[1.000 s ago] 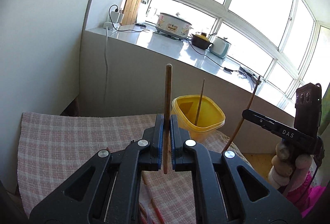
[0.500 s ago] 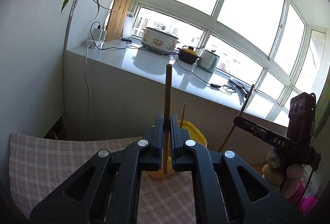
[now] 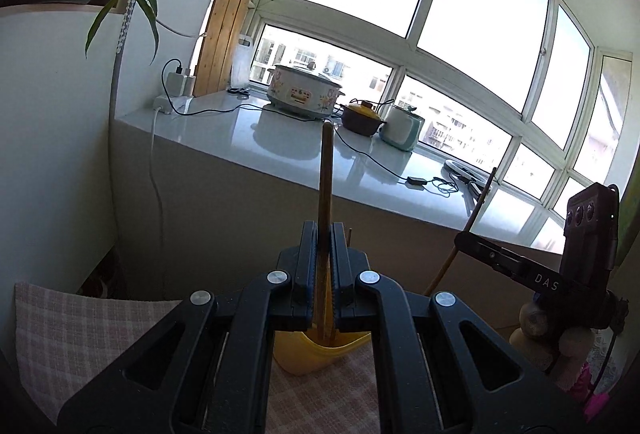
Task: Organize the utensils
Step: 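Lift both held chopsticks upright and lower them into the yellow container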
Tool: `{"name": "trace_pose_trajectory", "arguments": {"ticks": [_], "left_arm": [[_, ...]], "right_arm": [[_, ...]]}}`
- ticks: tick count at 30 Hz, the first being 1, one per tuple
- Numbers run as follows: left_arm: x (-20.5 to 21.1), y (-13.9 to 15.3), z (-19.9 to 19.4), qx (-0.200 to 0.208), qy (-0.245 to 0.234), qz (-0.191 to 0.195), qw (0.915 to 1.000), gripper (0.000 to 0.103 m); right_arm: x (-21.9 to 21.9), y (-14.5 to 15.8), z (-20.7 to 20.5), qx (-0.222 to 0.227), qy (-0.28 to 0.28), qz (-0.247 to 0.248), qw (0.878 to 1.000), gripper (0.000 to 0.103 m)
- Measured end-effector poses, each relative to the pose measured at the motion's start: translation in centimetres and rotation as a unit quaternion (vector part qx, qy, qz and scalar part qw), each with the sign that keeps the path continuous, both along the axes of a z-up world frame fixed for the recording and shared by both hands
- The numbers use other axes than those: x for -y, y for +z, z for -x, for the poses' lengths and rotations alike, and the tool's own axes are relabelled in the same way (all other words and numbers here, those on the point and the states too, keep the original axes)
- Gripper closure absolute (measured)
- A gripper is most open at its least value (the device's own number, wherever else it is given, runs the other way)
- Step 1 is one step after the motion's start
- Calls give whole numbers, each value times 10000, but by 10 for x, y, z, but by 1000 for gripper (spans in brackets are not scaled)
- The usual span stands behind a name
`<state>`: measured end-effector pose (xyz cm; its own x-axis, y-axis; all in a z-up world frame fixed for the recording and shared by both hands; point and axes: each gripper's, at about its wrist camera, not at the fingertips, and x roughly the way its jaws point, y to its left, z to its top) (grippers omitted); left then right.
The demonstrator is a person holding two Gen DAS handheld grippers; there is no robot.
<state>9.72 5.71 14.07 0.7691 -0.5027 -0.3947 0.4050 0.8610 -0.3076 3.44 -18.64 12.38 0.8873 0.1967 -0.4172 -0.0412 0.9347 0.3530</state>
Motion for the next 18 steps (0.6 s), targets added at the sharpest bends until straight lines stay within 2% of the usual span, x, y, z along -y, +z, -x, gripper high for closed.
{"name": "trace_pose_trajectory", "arguments": {"ticks": [12,18], "left_arm": [[10,-20,-10,-256,-43,-71,9996,99],[15,-27,-13,-354,-91,-122,9993,99]], "right_arm": [[15,-1,-27,14,-267,-33,9996,98],[5,-16,-41,-168,-229,245,9993,98]]}}
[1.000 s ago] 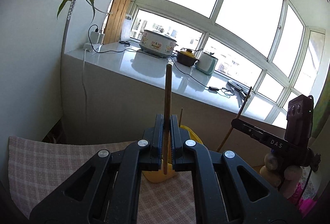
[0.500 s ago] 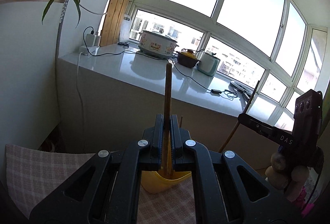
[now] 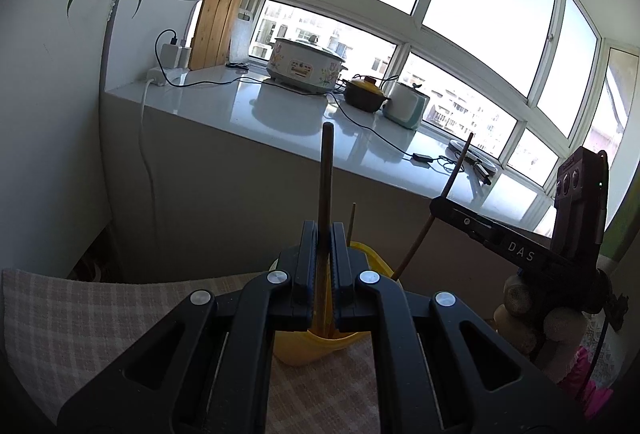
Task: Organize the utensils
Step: 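Lift both held chopsticks upright and lower them into the yellow container, then open both grippers to release the chopsticks and move back toward the cloth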
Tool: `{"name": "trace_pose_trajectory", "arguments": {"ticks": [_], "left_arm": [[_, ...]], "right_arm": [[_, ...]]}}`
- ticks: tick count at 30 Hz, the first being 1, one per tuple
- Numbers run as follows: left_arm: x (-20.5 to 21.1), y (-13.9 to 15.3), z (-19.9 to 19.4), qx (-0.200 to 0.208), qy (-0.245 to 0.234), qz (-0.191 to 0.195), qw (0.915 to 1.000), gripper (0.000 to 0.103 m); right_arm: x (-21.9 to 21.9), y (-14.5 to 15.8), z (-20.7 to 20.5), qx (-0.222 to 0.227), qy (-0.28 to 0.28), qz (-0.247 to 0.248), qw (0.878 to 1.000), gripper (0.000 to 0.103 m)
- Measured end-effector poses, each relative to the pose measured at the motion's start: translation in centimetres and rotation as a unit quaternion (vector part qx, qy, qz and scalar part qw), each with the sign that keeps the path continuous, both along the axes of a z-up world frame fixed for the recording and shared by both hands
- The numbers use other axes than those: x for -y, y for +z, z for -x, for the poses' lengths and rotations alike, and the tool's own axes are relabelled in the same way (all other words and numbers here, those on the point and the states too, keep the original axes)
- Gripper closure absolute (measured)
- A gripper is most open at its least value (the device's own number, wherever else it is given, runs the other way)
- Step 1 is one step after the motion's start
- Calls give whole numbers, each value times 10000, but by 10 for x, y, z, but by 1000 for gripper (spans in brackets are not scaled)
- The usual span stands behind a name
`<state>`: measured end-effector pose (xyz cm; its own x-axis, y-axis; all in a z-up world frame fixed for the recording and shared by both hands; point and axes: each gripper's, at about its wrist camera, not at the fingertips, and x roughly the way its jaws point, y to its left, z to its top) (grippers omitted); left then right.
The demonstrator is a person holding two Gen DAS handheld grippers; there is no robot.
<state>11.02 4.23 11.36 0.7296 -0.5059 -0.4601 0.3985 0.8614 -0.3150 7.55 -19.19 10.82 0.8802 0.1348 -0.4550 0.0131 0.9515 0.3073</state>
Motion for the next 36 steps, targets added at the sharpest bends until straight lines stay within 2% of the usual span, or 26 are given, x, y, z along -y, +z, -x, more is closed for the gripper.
{"name": "trace_pose_trajectory", "arguments": {"ticks": [19,33,35,36], "left_arm": [[11,-33,-4,-398,-144,-107,9990,99],[15,-45,10,-407,-182,-303,9985,99],[15,-45,14,-365,-171,-358,9985,91],[14,-44,17,-341,-166,-366,9986,82]], "right_arm": [[-17,-55,-8,-708,169,293,9969,98],[-15,-66,4,-906,173,288,9953,98],[-14,-66,6,-892,160,252,9956,98],[-14,-66,7,-892,147,234,9956,98]]}}
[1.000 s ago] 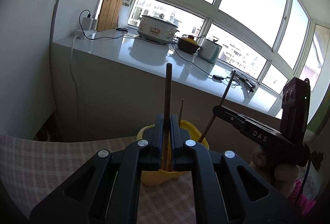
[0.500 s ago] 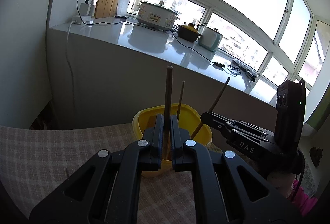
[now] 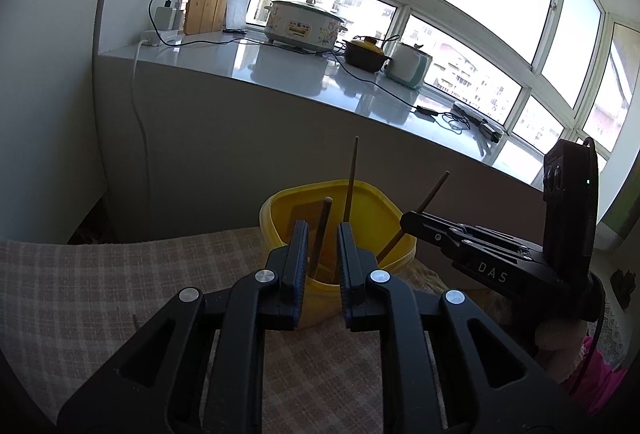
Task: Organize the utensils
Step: 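Open both grippers to release the chopsticks and move back toward the cloth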
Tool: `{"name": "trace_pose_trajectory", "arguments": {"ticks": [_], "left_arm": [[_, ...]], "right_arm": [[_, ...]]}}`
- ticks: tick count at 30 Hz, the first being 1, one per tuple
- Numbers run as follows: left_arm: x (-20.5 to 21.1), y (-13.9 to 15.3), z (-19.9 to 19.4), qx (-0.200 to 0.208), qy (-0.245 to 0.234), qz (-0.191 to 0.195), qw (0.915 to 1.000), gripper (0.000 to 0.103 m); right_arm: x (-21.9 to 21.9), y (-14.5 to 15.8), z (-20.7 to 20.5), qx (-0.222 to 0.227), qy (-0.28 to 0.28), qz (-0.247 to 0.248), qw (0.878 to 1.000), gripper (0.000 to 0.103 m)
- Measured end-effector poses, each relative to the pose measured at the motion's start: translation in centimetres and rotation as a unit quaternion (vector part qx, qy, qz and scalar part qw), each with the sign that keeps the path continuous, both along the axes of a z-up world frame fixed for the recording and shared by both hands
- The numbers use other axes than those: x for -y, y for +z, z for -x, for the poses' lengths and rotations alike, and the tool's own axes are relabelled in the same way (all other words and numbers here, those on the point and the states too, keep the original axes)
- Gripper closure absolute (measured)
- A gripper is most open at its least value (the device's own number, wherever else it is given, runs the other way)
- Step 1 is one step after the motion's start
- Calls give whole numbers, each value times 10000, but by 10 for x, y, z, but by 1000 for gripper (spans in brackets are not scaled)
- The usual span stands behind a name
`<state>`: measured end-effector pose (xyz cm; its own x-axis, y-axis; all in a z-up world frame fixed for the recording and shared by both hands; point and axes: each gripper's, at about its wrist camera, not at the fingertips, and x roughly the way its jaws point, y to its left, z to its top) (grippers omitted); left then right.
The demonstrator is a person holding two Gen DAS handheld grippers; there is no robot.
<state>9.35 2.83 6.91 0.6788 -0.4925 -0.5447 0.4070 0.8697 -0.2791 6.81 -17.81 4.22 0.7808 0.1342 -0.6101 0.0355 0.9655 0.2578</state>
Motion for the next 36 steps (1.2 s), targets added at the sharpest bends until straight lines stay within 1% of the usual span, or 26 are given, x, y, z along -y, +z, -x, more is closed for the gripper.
{"name": "trace_pose_trajectory", "arguments": {"ticks": [1,5,6,7,9,11,13,14,16,17,18,19,24,26,31,36], "left_arm": [[-1,0,2,25,0,-5,10000,78],[-4,1,13,126,15,-81,9999,78],[-5,1,15,144,22,-104,9998,78],[-6,1,17,158,29,-128,9998,78],[-8,1,20,190,40,-161,9997,78],[-11,1,23,215,71,-201,9995,76],[-14,1,27,242,84,-222,9994,66],[-16,1,28,256,97,-237,9993,64],[-19,1,32,289,132,-272,9991,56],[-22,0,33,311,155,-288,9990,52],[-25,0,35,339,183,-300,9988,42],[-28,-1,37,369,218,-319,9986,35],[-49,-7,45,366,394,-471,9974,34],[-62,-12,46,288,512,-518,9969,34],[-99,-31,42,-61,894,-583,9943,34],[-127,-59,38,-485,1108,-691,9903,34]], "right_arm": [[1,0,1,3,-8,-28,10000,98],[3,1,9,36,-48,-120,9999,98],[4,1,11,41,-52,-140,9999,96],[4,1,13,50,-48,-158,9999,93],[4,3,17,92,-63,-162,9998,72],[2,4,21,155,-77,-133,9998,65],[1,7,25,191,-89,-84,9997,65],[0,8,27,215,-92,-76,9997,63],[0,10,31,277,-104,-82,9995,52],[-1,11,33,316,-114,-81,9994,44],[-1,11,36,353,-126,-70,9993,39],[-2,12,37,380,-137,-50,9992,38],[-6,12,45,425,-132,0,9990,27],[-8,9,47,399,-98,-2,9992,25],[-14,1,53,304,38,-11,9995,24],[-22,-10,56,115,213,-65,9997,24]]}}
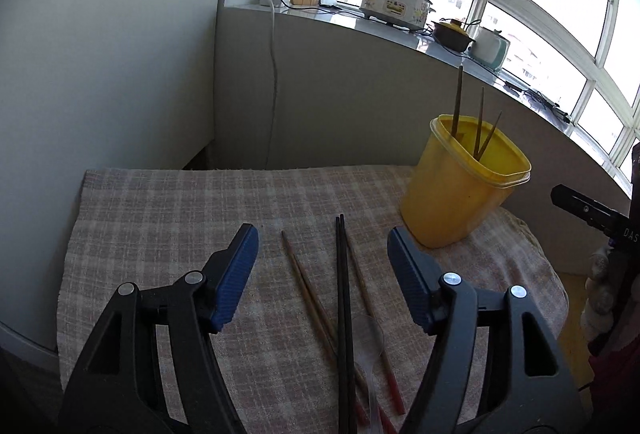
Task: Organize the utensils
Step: 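Open both grippers to release the chopsticks and move back toward the cloth, then move both open grippers down to the loose chopsticks on the cloth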
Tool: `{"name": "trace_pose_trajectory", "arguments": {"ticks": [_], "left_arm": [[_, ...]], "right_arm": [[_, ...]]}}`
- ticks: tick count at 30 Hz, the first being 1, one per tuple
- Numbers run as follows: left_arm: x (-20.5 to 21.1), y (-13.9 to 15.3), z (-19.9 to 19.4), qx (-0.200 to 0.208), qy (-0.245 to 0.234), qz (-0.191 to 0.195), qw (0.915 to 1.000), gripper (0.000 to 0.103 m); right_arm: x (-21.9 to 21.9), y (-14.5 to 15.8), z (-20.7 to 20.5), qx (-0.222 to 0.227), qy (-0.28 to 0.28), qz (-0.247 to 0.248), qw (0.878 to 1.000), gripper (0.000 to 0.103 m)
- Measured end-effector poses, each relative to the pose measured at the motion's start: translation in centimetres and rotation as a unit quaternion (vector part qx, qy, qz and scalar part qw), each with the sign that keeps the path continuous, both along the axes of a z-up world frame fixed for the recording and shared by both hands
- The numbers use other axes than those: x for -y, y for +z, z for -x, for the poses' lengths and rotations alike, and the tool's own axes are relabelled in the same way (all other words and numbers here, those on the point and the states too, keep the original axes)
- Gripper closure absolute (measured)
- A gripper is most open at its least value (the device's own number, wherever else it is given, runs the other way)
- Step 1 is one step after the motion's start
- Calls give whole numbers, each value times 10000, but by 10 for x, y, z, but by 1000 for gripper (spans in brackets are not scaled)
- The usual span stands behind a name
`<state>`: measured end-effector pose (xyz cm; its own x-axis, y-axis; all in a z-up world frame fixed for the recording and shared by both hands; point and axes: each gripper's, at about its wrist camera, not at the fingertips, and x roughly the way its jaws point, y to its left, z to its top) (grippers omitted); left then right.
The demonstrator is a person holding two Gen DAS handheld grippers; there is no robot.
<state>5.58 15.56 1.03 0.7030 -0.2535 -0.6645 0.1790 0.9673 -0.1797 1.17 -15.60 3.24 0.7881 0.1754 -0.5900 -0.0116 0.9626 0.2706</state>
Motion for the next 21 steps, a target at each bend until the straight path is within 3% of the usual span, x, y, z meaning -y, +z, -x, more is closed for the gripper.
{"name": "trace_pose_trajectory", "arguments": {"ticks": [6,21], "left_arm": [[-15,-34,-6,-489,97,79,9987,35],[4,-80,-19,-996,-235,-228,9945,61]], "right_arm": [[-14,-20,-2,-346,230,-106,9991,24],[-60,-60,-15,-1134,629,-111,9915,24]]}}
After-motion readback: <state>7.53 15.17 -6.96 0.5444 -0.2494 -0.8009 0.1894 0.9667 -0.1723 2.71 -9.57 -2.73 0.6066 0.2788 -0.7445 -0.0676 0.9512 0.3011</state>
